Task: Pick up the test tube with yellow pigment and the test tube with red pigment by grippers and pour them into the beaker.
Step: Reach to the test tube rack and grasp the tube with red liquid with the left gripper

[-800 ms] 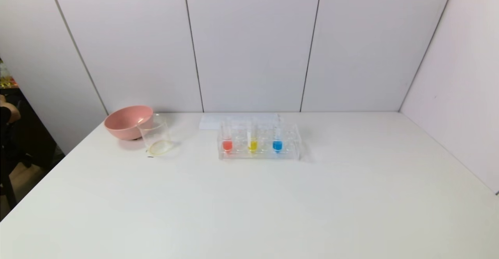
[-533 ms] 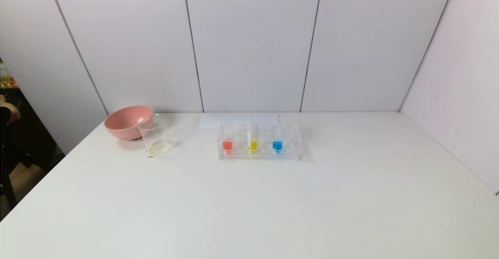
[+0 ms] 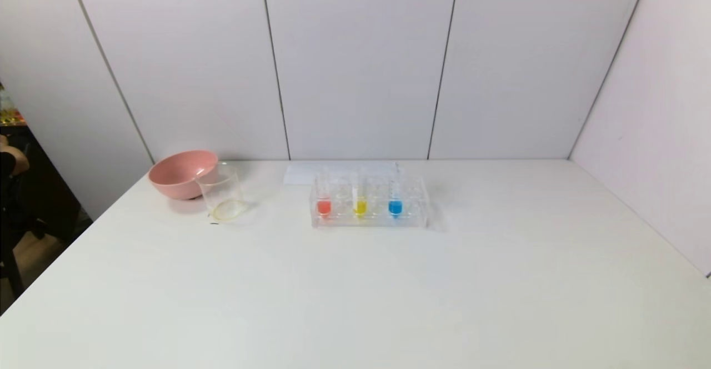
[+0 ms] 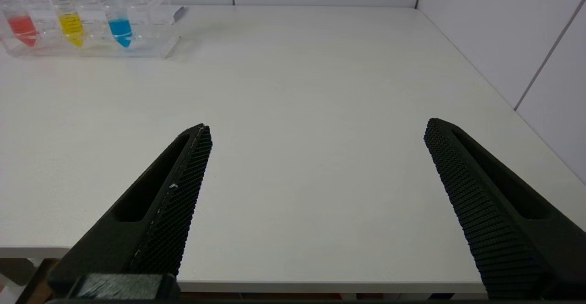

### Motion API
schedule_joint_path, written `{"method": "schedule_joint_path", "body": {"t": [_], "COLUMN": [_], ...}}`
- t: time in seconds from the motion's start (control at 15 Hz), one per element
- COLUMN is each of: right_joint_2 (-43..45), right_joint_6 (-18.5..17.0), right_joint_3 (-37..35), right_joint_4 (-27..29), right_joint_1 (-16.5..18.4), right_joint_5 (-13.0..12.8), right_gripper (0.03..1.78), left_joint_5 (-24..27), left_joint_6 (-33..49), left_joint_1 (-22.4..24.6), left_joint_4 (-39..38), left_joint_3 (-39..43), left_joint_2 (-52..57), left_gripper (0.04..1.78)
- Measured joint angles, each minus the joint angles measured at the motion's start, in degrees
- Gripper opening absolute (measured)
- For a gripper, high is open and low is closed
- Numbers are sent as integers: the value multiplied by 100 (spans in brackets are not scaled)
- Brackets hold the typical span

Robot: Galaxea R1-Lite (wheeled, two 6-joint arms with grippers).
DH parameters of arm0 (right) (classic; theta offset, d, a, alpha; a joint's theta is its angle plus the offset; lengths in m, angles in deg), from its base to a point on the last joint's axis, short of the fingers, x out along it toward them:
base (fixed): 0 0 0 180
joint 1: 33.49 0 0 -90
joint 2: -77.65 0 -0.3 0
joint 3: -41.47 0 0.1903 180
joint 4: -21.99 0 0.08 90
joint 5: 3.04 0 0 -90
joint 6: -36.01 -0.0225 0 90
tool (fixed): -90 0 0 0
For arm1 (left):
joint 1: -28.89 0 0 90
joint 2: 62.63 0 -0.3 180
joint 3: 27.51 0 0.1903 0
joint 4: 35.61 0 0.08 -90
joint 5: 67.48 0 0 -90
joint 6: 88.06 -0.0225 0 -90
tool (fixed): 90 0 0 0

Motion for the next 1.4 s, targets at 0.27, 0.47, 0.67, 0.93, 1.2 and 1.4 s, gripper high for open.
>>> {"method": "schedule_joint_path", "body": {"t": [0.27, 0.47, 0.67, 0.93, 1.2, 1.4], "right_joint_2": [0, 0, 0, 0, 0, 0], "right_joint_6": [0, 0, 0, 0, 0, 0], "right_joint_3": [0, 0, 0, 0, 0, 0], "right_joint_4": [0, 0, 0, 0, 0, 0], "right_joint_1": [0, 0, 0, 0, 0, 0], "right_joint_5": [0, 1, 1, -2, 1, 1], "right_gripper": [170, 170, 170, 170, 170, 170], "left_joint_5": [163, 207, 414, 677, 751, 808], "left_joint_6": [-6, 52, 207, 351, 334, 318], "left_joint_1": [-11, -11, -11, -11, -52, -223], "left_joint_4": [254, 377, 363, 74, -733, -1497], "left_joint_3": [-428, -975, -1580, -2172, -2472, -2848], "left_joint_2": [-105, -579, -1254, -2103, -3202, -4245], "left_gripper": [172, 172, 172, 172, 172, 172]}}
